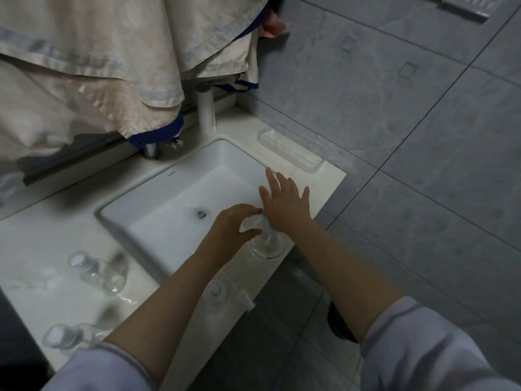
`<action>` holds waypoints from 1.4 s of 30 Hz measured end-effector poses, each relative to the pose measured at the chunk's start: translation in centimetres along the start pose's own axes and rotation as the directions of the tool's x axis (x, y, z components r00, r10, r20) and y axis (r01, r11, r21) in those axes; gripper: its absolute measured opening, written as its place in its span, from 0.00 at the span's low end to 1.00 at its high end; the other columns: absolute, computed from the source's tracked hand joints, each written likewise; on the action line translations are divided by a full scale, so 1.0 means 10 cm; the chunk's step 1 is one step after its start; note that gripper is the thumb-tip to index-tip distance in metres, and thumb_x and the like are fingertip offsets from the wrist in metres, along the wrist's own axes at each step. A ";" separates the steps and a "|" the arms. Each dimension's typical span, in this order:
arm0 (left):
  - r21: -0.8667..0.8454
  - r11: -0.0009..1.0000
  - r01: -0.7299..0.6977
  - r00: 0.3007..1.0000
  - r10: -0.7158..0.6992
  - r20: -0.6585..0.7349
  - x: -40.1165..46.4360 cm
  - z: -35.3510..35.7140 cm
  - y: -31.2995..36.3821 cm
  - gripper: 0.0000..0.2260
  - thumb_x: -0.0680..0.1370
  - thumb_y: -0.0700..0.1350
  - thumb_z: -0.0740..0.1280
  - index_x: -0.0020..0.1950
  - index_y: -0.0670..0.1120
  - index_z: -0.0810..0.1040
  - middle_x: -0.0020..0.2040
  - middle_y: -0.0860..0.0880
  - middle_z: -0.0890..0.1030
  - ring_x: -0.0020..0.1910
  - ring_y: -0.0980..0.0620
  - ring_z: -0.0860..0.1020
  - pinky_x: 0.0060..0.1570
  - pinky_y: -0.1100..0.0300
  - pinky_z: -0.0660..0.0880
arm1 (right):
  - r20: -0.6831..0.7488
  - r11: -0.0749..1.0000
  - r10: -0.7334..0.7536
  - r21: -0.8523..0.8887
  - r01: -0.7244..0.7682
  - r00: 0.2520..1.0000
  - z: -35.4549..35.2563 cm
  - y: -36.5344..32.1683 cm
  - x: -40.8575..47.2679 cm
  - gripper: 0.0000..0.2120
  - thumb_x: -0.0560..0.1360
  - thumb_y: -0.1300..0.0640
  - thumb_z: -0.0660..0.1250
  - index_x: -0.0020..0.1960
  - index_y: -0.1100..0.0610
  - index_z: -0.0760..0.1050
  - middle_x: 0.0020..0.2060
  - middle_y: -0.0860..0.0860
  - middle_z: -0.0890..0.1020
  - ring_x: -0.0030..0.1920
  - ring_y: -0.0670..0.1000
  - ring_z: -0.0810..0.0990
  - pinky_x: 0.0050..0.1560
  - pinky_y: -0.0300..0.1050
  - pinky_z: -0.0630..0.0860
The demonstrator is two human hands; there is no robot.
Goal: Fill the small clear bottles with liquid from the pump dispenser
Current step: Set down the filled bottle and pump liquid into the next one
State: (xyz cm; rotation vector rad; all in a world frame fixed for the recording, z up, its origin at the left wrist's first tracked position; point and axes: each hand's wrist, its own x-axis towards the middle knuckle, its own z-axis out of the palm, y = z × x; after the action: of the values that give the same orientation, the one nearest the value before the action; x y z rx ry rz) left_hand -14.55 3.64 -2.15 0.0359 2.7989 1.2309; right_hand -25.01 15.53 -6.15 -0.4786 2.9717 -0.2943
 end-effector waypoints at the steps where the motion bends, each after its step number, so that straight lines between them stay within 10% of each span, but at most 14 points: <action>1: -0.012 1.000 0.018 1.000 -0.018 0.019 0.00 0.01 0.00 0.23 0.76 0.47 0.64 0.68 0.37 0.68 0.68 0.41 0.70 0.67 0.45 0.70 0.69 0.58 0.61 | 0.006 1.000 -0.005 -0.005 0.005 1.000 -0.01 0.00 0.00 0.28 0.79 0.38 0.37 0.76 0.43 0.35 0.78 0.49 0.47 0.77 0.56 0.46 0.72 0.62 0.36; 9: -0.072 0.995 0.065 0.998 -0.064 0.023 -0.02 -0.02 -0.01 0.32 0.71 0.59 0.58 0.67 0.39 0.70 0.68 0.41 0.72 0.67 0.47 0.69 0.70 0.60 0.61 | -0.029 1.000 -0.013 -0.004 0.013 0.999 -0.04 -0.01 0.04 0.27 0.80 0.38 0.37 0.76 0.43 0.36 0.78 0.49 0.47 0.77 0.55 0.46 0.71 0.62 0.37; 15: -0.045 0.999 0.007 0.998 -0.010 -0.064 0.01 0.03 -0.03 0.18 0.74 0.40 0.69 0.63 0.38 0.74 0.63 0.40 0.76 0.62 0.44 0.75 0.67 0.55 0.67 | 0.014 1.000 -0.002 -0.005 0.002 1.000 -0.02 0.00 0.01 0.27 0.80 0.38 0.37 0.76 0.43 0.35 0.78 0.49 0.46 0.77 0.55 0.45 0.72 0.61 0.36; 20: -0.149 0.988 -0.030 0.998 0.022 -0.060 -0.03 -0.02 -0.05 0.20 0.74 0.45 0.68 0.55 0.69 0.72 0.56 0.69 0.74 0.56 0.71 0.71 0.61 0.71 0.65 | -0.084 0.999 -0.033 -0.022 0.032 0.996 -0.10 -0.01 0.02 0.29 0.78 0.36 0.37 0.76 0.43 0.35 0.78 0.50 0.46 0.77 0.56 0.45 0.72 0.61 0.37; 25: -0.089 0.996 0.008 0.999 -0.011 -0.031 -0.02 0.02 -0.06 0.22 0.74 0.48 0.66 0.65 0.40 0.72 0.65 0.42 0.74 0.65 0.47 0.72 0.69 0.59 0.64 | -0.013 0.997 0.031 0.065 -0.030 0.999 0.00 0.01 0.01 0.28 0.78 0.36 0.36 0.76 0.41 0.35 0.78 0.49 0.45 0.77 0.57 0.45 0.71 0.64 0.38; 29: -0.083 0.997 0.002 0.997 -0.008 -0.081 0.00 0.03 -0.05 0.20 0.74 0.42 0.69 0.64 0.38 0.73 0.64 0.42 0.76 0.63 0.46 0.74 0.67 0.58 0.66 | 0.004 0.999 0.029 0.039 -0.029 1.000 0.03 0.01 0.02 0.28 0.78 0.36 0.36 0.76 0.42 0.35 0.78 0.48 0.44 0.77 0.57 0.45 0.71 0.65 0.37; 33: -0.073 0.997 0.018 1.000 -0.016 0.026 -0.03 0.01 -0.03 0.32 0.71 0.58 0.61 0.68 0.37 0.69 0.68 0.41 0.70 0.68 0.47 0.68 0.70 0.63 0.60 | -0.080 0.999 -0.024 -0.030 0.022 0.997 -0.04 0.01 0.04 0.29 0.78 0.36 0.35 0.76 0.43 0.34 0.78 0.49 0.45 0.77 0.57 0.46 0.71 0.63 0.38; 42: -0.044 0.999 0.009 1.000 -0.010 -0.023 0.03 0.05 -0.07 0.22 0.76 0.44 0.65 0.68 0.38 0.68 0.68 0.41 0.71 0.67 0.46 0.70 0.70 0.58 0.62 | -0.038 0.999 0.028 0.038 -0.027 0.999 0.06 0.02 0.01 0.28 0.79 0.37 0.36 0.76 0.43 0.36 0.78 0.49 0.47 0.77 0.58 0.47 0.72 0.63 0.38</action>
State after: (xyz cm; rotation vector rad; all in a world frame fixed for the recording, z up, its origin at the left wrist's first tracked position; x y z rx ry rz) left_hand -14.75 3.60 -3.03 0.0053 2.7870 1.2988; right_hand -25.11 15.58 -6.81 -0.4320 3.0013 -0.3590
